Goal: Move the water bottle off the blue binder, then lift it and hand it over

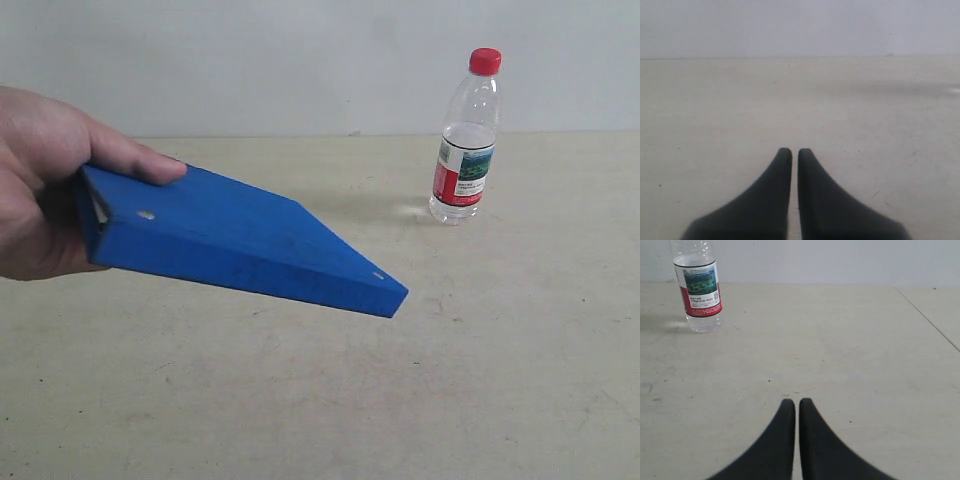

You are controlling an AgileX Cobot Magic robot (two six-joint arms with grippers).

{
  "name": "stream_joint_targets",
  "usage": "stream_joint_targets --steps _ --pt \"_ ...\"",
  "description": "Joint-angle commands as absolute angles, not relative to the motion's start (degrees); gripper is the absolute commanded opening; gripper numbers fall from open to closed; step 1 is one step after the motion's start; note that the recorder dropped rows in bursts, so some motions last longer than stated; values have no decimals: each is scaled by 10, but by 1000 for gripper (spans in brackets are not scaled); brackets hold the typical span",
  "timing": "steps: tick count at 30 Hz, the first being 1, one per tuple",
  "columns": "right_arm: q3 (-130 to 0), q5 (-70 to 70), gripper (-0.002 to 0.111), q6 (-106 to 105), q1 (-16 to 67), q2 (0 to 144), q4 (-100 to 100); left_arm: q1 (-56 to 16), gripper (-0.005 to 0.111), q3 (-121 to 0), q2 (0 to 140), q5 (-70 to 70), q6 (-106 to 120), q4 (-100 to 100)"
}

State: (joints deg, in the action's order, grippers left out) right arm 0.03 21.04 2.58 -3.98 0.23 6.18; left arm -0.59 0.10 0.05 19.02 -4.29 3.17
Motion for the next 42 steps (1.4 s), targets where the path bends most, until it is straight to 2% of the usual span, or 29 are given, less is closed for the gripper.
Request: stream_joint_targets --steps 1,42 --pt "0 207 0 27 -41 0 63 -5 4 0 0 182 -40 35" --pt "0 207 0 27 -41 0 63 -5 4 0 0 182 -40 35"
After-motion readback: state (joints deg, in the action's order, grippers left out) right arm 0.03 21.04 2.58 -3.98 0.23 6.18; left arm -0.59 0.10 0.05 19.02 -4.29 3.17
